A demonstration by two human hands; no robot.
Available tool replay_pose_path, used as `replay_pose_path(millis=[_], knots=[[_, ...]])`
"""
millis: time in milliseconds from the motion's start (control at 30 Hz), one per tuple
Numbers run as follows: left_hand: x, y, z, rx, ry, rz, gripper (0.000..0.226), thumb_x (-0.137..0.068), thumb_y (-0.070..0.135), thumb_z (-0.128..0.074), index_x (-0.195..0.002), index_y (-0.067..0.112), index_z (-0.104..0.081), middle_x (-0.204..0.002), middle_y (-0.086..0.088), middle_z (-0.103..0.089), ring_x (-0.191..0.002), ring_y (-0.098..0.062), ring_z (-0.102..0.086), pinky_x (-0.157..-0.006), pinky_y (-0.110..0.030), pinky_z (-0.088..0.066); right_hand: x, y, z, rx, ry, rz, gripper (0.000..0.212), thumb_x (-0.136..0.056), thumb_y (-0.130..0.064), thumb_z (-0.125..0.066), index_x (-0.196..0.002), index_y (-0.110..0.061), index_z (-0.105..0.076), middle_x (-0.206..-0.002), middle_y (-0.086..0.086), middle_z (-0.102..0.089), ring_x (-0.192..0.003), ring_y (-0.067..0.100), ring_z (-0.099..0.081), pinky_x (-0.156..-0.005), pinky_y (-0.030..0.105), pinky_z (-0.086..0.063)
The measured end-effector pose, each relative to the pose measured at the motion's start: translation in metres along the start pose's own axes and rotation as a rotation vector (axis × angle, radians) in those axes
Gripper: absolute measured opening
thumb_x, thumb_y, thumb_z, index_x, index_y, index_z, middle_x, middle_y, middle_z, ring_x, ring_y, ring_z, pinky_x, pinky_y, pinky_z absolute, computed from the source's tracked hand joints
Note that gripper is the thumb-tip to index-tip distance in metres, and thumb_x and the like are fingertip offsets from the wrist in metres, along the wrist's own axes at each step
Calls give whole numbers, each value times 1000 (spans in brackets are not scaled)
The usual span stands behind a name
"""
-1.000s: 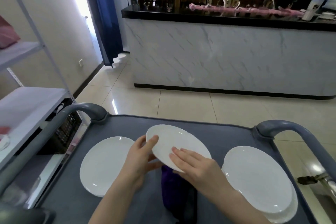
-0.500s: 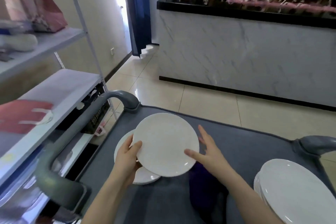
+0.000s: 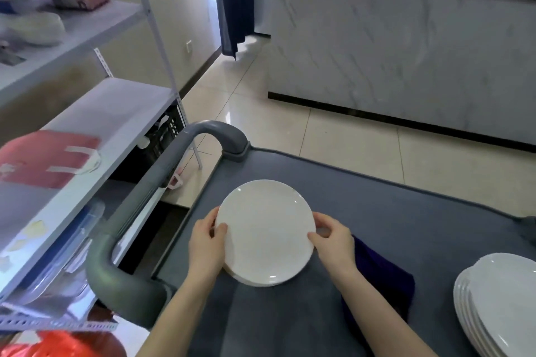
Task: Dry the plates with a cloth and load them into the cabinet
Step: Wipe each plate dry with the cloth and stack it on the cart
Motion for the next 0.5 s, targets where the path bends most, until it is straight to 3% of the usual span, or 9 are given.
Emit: replay_pose_path(millis=[100,167,233,300,500], knots=[[-6,-8,8,-127,42,-37,40,-94,9,-45,-121,33,-63,-106,0,-62,-101,-20,-60,-84,-38,-48,-2,1,-9,17,8,2,38,-85,-2,-64,-116,-22,-70,-110,-5,-66,-89,-1,-60,-82,24,-47],[-8,-11,8,-132,29,-28,41,-93,8,-45,-121,31,-63,-107,-3,-60,-100,-20,-59,-86,-41,-49,-3,1,-13,41,0,3,38,-86,-2,-63,-117,-22,-70,-107,-6,-64,-86,-5,-58,-81,23,-45],[-10,-13,9,-122,29,-22,41,-92,6,-46,-121,28,-64,-108,-7,-53,-95,-10,-56,-89,-40,-47,-4,2,-16,70,8,7,39,-86,-2,-62,-120,-20,-69,-105,-8,-62,-85,-4,-56,-81,20,-42],[-12,-14,11,-129,63,-14,40,-92,6,-49,-121,28,-65,-105,-4,-46,-90,-1,-52,-84,-29,-41,-5,2,-17,87,28,10,39,-87,-2,-61,-121,-19,-69,-107,-6,-64,-86,-1,-57,-82,21,-41],[-9,-20,9,-173,54,-4,42,-92,5,-50,-123,29,-65,-101,1,-42,-85,-11,-54,-76,-19,-39,0,3,-16,169,39,20,41,-87,-2,-59,-123,-20,-69,-104,-4,-63,-88,11,-59,-84,26,-45]])
Point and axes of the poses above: each hand's wrist, its own x-axis away from the middle knuckle, its own z-axis out of the back of the hand, y = z × x, the point moved 6 cm from there along -x, towards the middle knuckle
